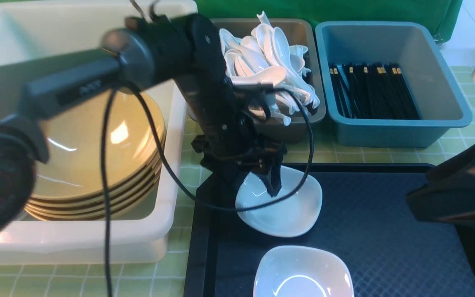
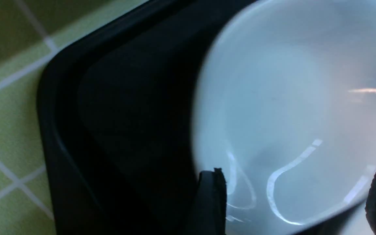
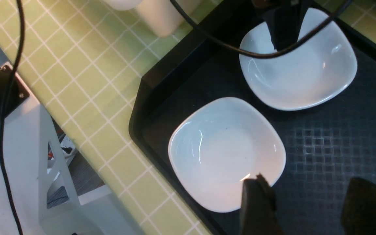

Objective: On green table put chopsticks spoon bowls plates into blue grey white boxes.
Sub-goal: 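Grasp the small white bowl on the black tray by its rim with the left gripper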

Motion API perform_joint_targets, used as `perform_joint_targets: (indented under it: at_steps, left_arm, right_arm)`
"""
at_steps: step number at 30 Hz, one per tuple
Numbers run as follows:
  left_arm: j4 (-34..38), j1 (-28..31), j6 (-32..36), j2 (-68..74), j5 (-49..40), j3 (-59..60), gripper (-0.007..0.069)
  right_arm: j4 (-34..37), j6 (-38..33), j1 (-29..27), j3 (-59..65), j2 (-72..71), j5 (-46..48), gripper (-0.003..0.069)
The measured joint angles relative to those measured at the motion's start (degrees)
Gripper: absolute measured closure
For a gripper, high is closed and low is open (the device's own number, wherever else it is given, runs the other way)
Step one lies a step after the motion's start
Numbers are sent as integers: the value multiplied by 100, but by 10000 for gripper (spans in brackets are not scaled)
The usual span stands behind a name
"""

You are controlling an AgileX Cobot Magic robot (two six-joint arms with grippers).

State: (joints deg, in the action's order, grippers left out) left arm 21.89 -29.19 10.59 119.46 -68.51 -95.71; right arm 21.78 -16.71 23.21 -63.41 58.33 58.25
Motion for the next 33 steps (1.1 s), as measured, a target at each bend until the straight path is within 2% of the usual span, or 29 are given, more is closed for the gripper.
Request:
perform_joint_targets:
  at_steps: [10, 14, 16, 18, 19, 21, 27, 33]
  left_arm:
    - [-88, -31, -74, 381, 350, -4, 71]
    - [266, -25, 188, 475, 404, -34, 153]
    - [454, -8, 363, 510, 437, -49, 295]
    - [486, -4, 368, 515, 452, -49, 379]
    - [493, -4, 368, 515, 468, -49, 496]
    - [505, -4, 370, 515, 473, -49, 585]
    - [548, -4, 480, 250, 403, -43, 609]
    - [529, 101, 654, -879, 132, -43, 609]
  right_arm:
    - [-1, 0, 0, 0, 0, 44, 300]
    - [-6, 0, 0, 0, 0, 80, 300]
    - [-6, 0, 0, 0, 0, 81, 300]
    - [-13, 0, 0, 0, 0, 87, 300]
    - [-19, -5, 0, 0, 0, 92, 300]
    - [-18, -5, 0, 0, 0, 146, 300]
    - [-18, -199, 0, 0, 0, 300, 300]
    - [27, -1063, 0, 0, -114, 407, 300]
